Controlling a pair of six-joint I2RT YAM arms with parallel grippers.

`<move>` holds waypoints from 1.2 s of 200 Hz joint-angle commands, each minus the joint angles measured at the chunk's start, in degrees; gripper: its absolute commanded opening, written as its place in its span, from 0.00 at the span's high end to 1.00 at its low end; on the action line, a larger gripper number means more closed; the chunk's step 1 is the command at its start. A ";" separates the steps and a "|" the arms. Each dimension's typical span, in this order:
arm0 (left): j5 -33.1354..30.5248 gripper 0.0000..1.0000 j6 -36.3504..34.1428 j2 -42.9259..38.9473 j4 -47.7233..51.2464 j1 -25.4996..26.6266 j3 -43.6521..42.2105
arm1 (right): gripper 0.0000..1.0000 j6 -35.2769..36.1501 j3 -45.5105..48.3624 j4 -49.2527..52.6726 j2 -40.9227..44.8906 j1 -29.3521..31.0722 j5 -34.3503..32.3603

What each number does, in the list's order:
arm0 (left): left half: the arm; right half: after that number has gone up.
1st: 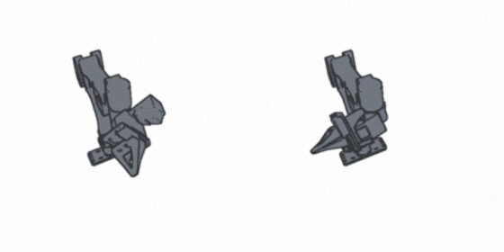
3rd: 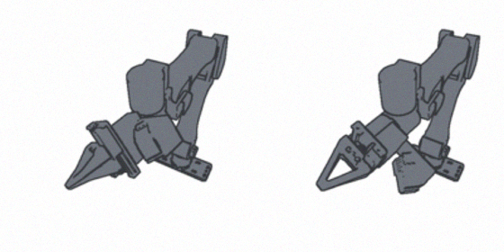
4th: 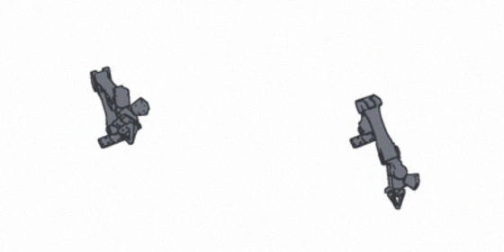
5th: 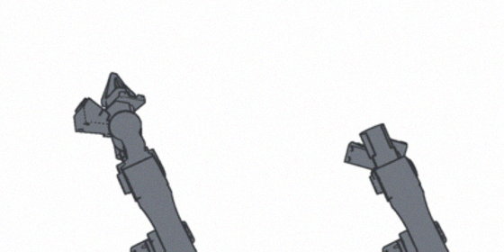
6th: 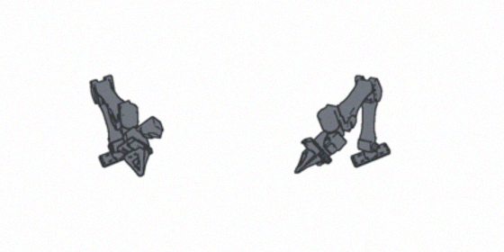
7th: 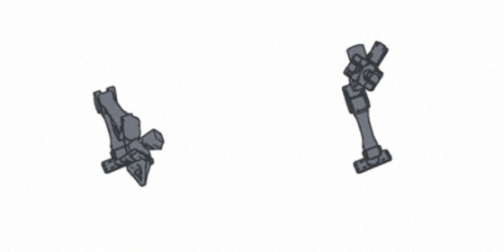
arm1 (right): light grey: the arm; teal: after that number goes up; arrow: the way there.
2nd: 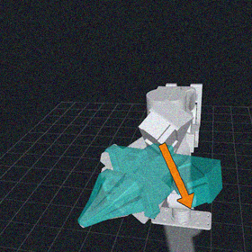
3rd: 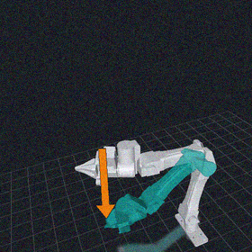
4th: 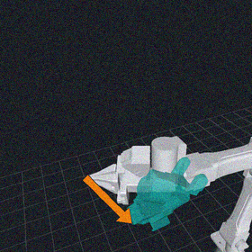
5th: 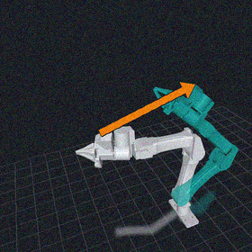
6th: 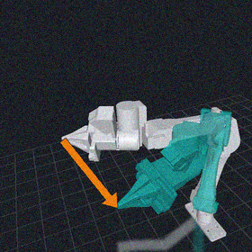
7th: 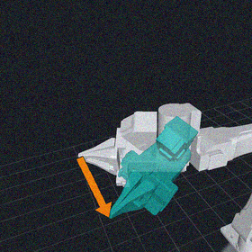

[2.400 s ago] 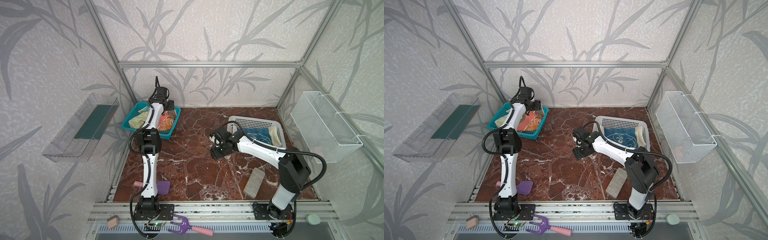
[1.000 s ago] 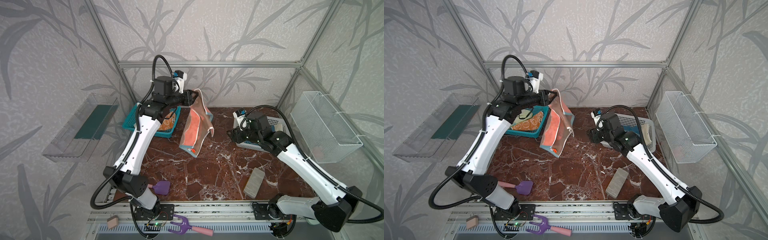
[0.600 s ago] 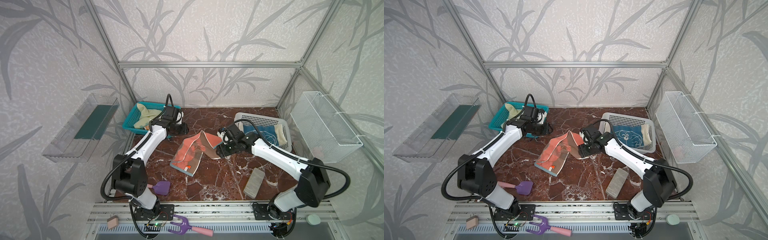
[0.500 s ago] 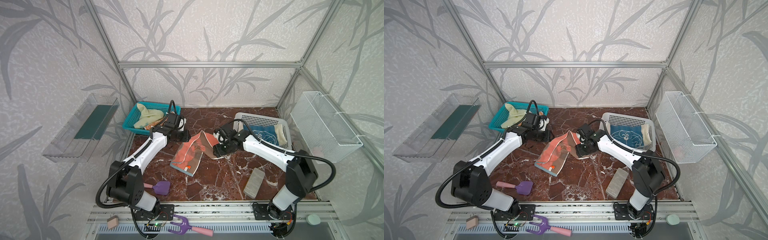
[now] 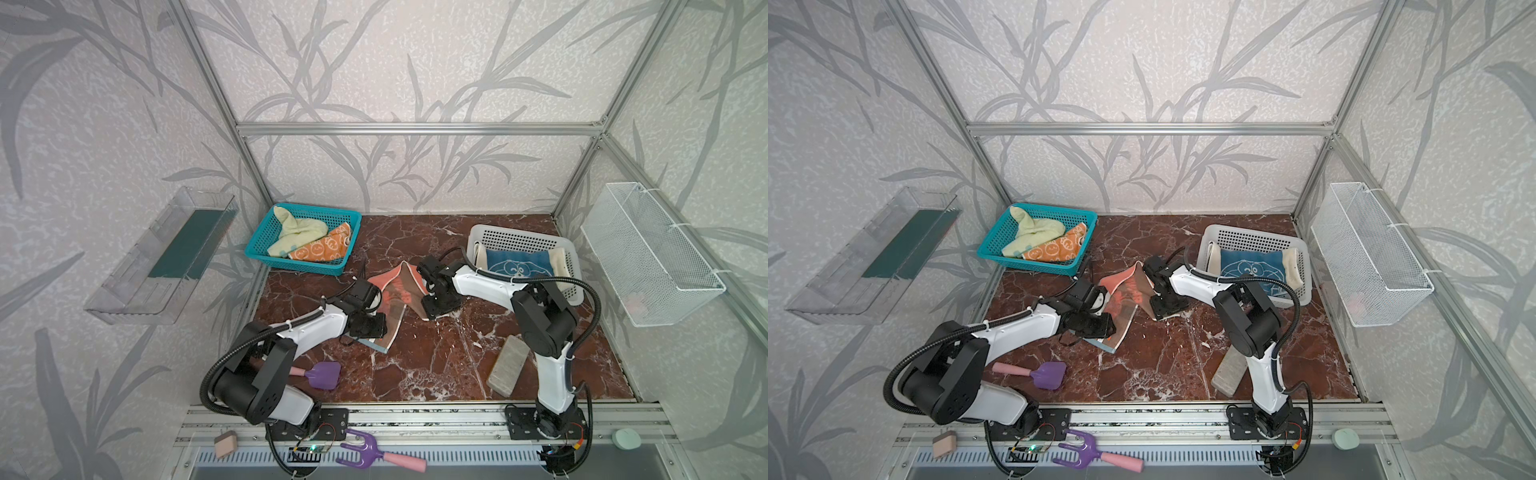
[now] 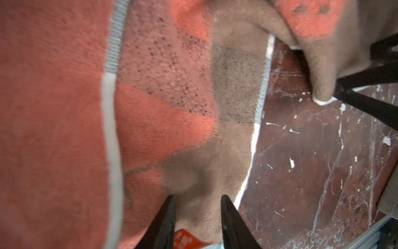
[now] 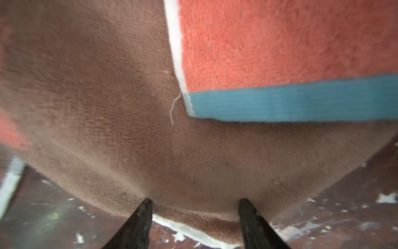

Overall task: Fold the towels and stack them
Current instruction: 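Lay the towel on the table with the left gripper while the right approaches, then grasp the towel's corners with both grippers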

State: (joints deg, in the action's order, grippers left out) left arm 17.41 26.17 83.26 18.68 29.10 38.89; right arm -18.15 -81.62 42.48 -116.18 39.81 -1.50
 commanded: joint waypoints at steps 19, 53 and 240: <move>1.15 0.63 6.17 -5.31 0.79 4.03 -8.05 | 0.51 0.07 0.43 3.78 -3.48 -1.87 -5.56; 5.01 0.66 7.01 -10.62 0.75 6.06 -10.18 | 0.88 3.73 -1.05 2.51 0.79 -2.36 -9.35; -0.29 0.61 11.27 -25.31 1.09 2.33 -6.46 | 0.39 2.14 21.40 -19.93 35.18 5.34 7.95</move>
State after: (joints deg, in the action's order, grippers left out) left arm 17.54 40.62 53.32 19.38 33.65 25.98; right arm -8.36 -65.41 34.98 -89.54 50.22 6.57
